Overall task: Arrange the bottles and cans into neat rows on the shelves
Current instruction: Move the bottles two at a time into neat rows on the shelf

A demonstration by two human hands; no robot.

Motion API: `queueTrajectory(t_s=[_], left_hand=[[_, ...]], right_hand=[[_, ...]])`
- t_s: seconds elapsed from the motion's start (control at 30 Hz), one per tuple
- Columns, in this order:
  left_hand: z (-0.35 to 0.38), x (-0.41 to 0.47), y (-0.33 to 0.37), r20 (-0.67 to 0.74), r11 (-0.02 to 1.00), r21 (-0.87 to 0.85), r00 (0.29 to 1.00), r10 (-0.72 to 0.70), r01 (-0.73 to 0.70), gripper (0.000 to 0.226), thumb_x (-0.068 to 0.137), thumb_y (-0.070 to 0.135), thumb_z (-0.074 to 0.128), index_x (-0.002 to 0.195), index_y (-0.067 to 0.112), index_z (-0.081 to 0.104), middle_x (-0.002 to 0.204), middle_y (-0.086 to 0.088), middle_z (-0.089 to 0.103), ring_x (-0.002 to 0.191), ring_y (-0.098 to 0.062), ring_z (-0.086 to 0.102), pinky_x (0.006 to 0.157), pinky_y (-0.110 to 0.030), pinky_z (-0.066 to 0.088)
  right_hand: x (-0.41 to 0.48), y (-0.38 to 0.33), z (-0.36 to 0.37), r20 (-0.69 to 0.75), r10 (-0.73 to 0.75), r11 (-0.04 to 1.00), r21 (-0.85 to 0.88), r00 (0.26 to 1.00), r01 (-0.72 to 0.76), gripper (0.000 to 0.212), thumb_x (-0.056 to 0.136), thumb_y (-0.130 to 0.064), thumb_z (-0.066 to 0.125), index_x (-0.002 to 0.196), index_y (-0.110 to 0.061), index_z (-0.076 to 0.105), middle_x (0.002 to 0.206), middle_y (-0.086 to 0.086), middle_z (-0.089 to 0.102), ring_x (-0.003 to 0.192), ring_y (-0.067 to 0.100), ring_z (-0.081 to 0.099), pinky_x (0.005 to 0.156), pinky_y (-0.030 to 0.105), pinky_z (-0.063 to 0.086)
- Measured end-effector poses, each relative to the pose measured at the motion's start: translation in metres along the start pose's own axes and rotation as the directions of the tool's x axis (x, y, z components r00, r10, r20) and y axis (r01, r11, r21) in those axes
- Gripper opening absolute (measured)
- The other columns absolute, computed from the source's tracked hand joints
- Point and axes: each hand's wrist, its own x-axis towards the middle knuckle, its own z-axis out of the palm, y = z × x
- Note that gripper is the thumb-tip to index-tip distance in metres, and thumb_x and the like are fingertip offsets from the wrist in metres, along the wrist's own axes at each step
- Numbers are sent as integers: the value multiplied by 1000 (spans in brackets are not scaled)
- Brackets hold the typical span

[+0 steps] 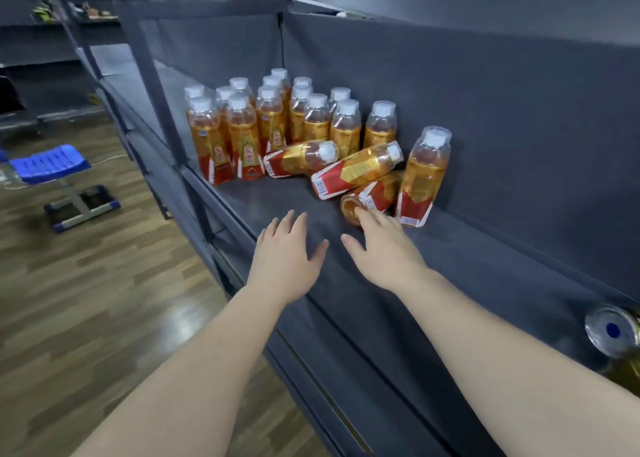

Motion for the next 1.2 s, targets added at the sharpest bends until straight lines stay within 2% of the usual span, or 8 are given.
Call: queueTrajectory(t_s=[0.33, 0.43, 0.57, 0.73, 0.9, 1.0, 1.1, 1.2], left_hand=[[38, 90, 47, 52, 949, -177, 960, 275, -262, 59, 99, 49, 46, 148, 19, 39, 153, -8, 41, 145, -30, 30, 120, -47, 26], [41, 111, 57, 28, 931, -179, 945, 327, -317, 55, 98, 48, 49, 143, 17, 43, 142, -6, 48, 133, -29, 43, 113, -44, 36], [42, 132, 66, 59, 957, -65, 956, 287, -284, 60, 100, 50, 46, 146, 14, 35, 138, -12, 46, 117, -33, 53, 93, -42, 47], [47, 145, 76, 94, 955, 53, 954, 285, -291, 59, 95, 60, 49, 133, 16, 37, 125, -13, 45, 100, -31, 61, 78, -37, 52], [54, 148, 80, 117, 944, 128, 950, 289, -303, 62, 90, 57, 61, 129, 14, 39, 123, -14, 38, 101, -30, 59, 83, -39, 54], [54, 152, 80, 130, 941, 132, 946, 297, -313, 61, 88, 52, 66, 129, 15, 40, 123, -14, 38, 101, -29, 58, 85, -39, 53], [52, 152, 82, 158, 944, 134, 947, 280, -302, 65, 86, 52, 68, 131, 14, 39, 124, -15, 39, 105, -30, 56, 88, -40, 53], [54, 148, 87, 196, 944, 156, 946, 259, -290, 73, 85, 52, 68, 136, 12, 35, 126, -17, 44, 111, -32, 55, 91, -42, 50]], right_hand=[[11, 58, -18, -113, 330, 944, 24, 937, -329, 58, 102, -50, 44, 151, -22, 32, 150, 3, 39, 141, 25, 32, 108, 41, 39], [17, 66, -24, -189, 427, 904, 83, 884, -419, 60, 100, -49, 49, 149, -19, 32, 146, 5, 40, 139, 26, 34, 105, 40, 40], [30, 71, -28, -237, 514, 857, 166, 824, -487, 73, 97, -49, 55, 154, -16, 23, 155, 5, 33, 143, 25, 32, 109, 42, 39], [52, 72, -23, -251, 594, 795, 331, 764, -509, 88, 91, -46, 67, 157, -16, 16, 159, 6, 31, 145, 26, 31, 112, 44, 38], [73, 72, -14, -261, 624, 725, 545, 737, -421, 89, 83, -41, 77, 152, -24, 24, 144, -1, 46, 131, 20, 48, 105, 46, 47], [83, 72, -14, -270, 634, 681, 640, 725, -357, 89, 82, -38, 80, 150, -26, 24, 137, -6, 49, 123, 14, 51, 98, 36, 49], [89, 72, -14, -285, 652, 655, 679, 703, -332, 85, 81, -38, 81, 145, -26, 27, 128, -9, 51, 116, 13, 54, 88, 30, 48], [89, 74, -14, -310, 673, 656, 669, 671, -348, 78, 80, -39, 81, 139, -25, 33, 126, -5, 54, 115, 18, 57, 92, 35, 51]])
